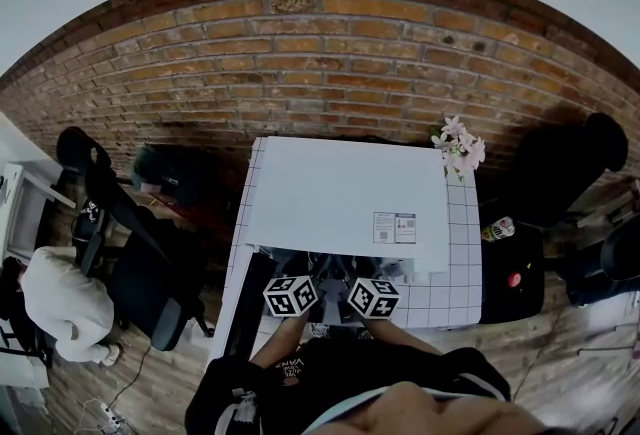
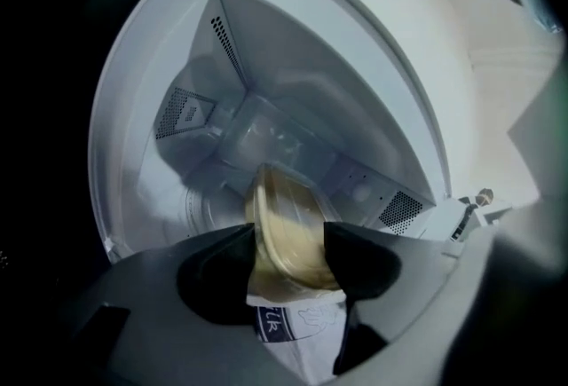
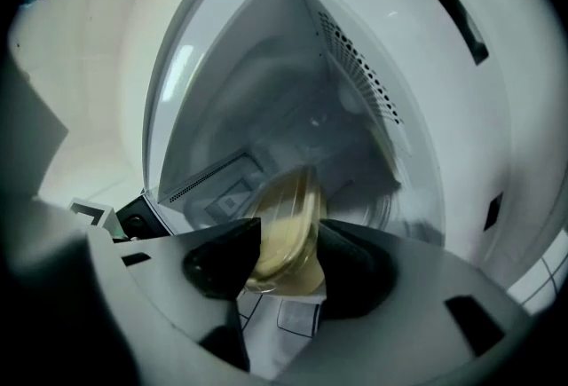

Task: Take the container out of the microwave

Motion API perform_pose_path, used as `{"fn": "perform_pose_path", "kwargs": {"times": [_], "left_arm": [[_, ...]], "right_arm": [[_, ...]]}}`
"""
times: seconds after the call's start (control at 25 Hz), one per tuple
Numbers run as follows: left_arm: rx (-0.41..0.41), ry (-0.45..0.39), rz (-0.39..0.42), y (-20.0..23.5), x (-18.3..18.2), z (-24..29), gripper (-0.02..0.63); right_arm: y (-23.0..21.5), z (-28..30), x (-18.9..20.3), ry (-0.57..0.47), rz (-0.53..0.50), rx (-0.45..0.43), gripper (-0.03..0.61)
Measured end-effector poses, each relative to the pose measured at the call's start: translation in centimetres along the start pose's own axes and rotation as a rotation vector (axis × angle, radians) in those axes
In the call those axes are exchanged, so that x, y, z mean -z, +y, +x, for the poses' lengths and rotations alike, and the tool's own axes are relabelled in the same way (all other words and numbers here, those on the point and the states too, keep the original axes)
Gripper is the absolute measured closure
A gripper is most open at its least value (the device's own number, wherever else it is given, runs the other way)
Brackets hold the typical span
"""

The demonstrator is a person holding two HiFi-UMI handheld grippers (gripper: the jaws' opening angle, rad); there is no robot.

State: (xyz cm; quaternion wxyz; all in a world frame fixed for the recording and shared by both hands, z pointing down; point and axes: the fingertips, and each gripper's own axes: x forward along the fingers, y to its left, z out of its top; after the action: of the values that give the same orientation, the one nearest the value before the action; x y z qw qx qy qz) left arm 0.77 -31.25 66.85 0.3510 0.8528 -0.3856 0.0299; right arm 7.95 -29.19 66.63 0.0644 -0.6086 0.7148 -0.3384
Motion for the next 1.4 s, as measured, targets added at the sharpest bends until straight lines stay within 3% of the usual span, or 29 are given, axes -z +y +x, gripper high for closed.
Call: {"fn": "perform_pose_path", "kwargs": {"times": [1.4], "left_arm": [[-0.146, -0.154, -0.065, -5.9, 5.1, -8.0, 0.365]], "right_arm": [[1.6, -9.3, 2.3, 0.117, -0.097, -0.197, 0.383]]}}
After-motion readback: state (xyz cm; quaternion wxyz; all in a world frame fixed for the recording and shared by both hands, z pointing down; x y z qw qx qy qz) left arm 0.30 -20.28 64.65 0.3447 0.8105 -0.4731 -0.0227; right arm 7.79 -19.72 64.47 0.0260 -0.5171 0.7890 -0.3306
